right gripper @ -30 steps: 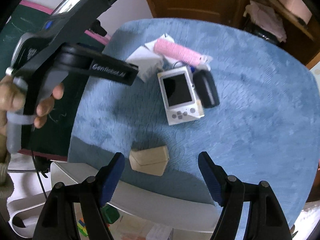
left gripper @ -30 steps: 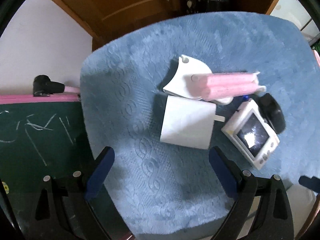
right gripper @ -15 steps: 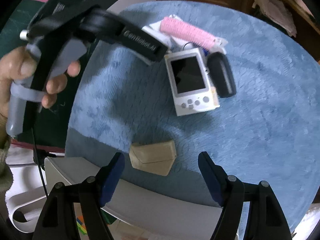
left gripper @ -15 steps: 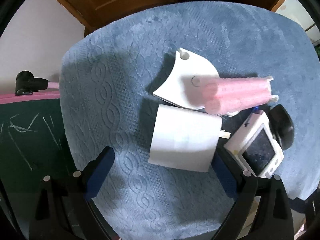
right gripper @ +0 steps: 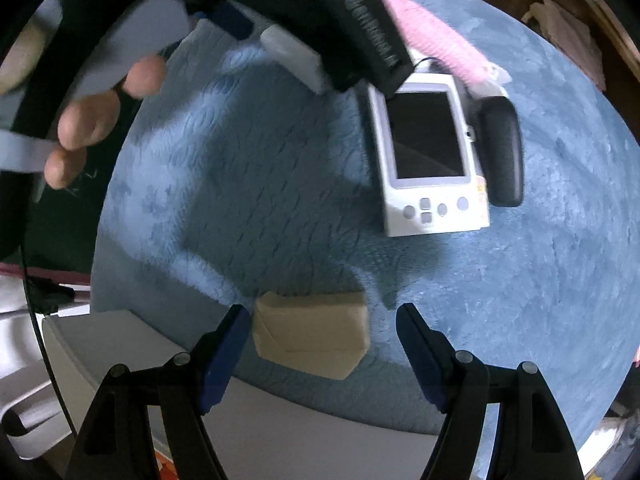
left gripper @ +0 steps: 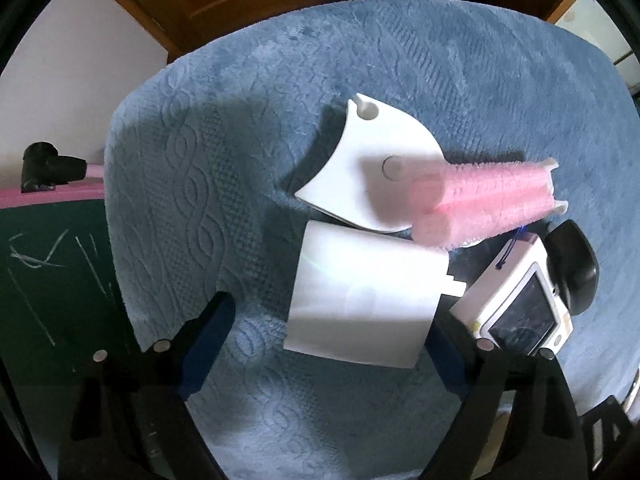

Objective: Organize rigid objects
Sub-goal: 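Grasp the white square block with the left gripper while the right grasps the beige sponge bar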

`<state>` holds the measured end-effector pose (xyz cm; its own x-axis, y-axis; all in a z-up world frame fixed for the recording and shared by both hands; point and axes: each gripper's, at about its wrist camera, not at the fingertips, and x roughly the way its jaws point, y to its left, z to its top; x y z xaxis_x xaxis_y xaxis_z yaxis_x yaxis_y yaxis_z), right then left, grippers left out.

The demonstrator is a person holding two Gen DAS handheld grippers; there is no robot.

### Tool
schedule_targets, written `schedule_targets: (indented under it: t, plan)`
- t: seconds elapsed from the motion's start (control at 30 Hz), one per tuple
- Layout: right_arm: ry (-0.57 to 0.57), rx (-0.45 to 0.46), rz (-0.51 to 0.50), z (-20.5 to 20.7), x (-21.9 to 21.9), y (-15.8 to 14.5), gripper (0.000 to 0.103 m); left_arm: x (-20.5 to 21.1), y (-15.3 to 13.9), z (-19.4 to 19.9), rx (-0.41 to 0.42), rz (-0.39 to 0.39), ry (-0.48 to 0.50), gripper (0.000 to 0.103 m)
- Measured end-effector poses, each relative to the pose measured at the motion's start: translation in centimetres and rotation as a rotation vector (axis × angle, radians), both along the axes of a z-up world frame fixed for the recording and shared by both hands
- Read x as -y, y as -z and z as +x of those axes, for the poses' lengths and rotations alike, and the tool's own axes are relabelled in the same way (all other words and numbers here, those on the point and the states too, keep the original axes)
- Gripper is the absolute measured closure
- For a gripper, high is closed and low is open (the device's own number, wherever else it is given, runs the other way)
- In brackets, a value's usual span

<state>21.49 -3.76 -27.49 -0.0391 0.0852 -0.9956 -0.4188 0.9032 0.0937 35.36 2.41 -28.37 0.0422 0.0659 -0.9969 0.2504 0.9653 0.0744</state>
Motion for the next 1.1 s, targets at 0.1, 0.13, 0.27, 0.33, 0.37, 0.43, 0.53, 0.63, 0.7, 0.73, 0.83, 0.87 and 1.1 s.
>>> schedule_targets:
  t: [0.1, 0.13, 0.27, 0.33, 0.37, 0.43, 0.53, 0.63, 0.7, 0.73, 0.83, 0.87, 1.1]
  plan:
    - [-0.02, -0.002, -0.036, -0.3, -0.6, 0.7, 0.035, 0.1, 0.1, -0.1, 0.004, -0.015, 0.005, 0.019]
    - [-0.025, -0.01, -0.033, -0.7, -0.9, 1.1, 0.039, 0.1, 0.0, -0.1, 0.003, -0.025, 0.009, 0.024]
    - [-0.034, 0.003, -0.041, -1.3, -1.3, 1.4, 0.04, 1.3, -0.4, -0.4, 0.009, -0.048, 0.034, 0.042]
    - [-0.018, 0.014, -0.032, -1.4, -1.1, 1.3, 0.04, 1.7, -0.3, -0.5, 0.015, -0.034, 0.04, 0.042]
    - [-0.013, 0.015, -0.028, -1.4, -0.9, 1.2, 0.04, 1.7, -0.3, -0.6, 0.018, -0.034, 0.038, 0.042]
    - [0.005, 0.018, -0.013, -1.4, -0.4, 0.9, 0.04, 1.7, -0.3, -0.6, 0.02, -0.04, 0.025, 0.042]
    - [0.03, 0.025, 0.029, -1.4, 0.3, -0.2, 0.04, 1.5, -0.7, -1.4, 0.031, -0.03, 0.015, 0.043]
    - [0.06, 0.037, 0.062, -1.4, 1.0, -1.3, 0.041, 1.4, -1.5, -2.0, 0.041, -0.026, 0.008, 0.044]
    - [0.085, 0.05, 0.086, -1.6, 1.3, -2.4, 0.041, 1.2, -2.5, -2.5, 0.046, -0.035, -0.003, 0.044]
    - [0.095, 0.055, 0.098, -1.7, 1.5, -2.9, 0.041, 1.0, -3.2, -2.9, 0.056, -0.04, -0.008, 0.044]
    - [0.126, 0.084, 0.118, -1.9, 2.3, -4.6, 0.04, 0.4, -5.3, -3.9, 0.087, -0.053, -0.012, 0.044]
    - [0.134, 0.092, 0.127, -2.1, 2.9, -5.1, 0.04, 0.2, -6.1, -4.3, 0.097, -0.058, -0.016, 0.044]
    - [0.19, 0.181, 0.169, -2.3, 4.7, -10.4, 0.04, -1.5, -13.7, -7.0, 0.203, -0.091, -0.035, 0.044]
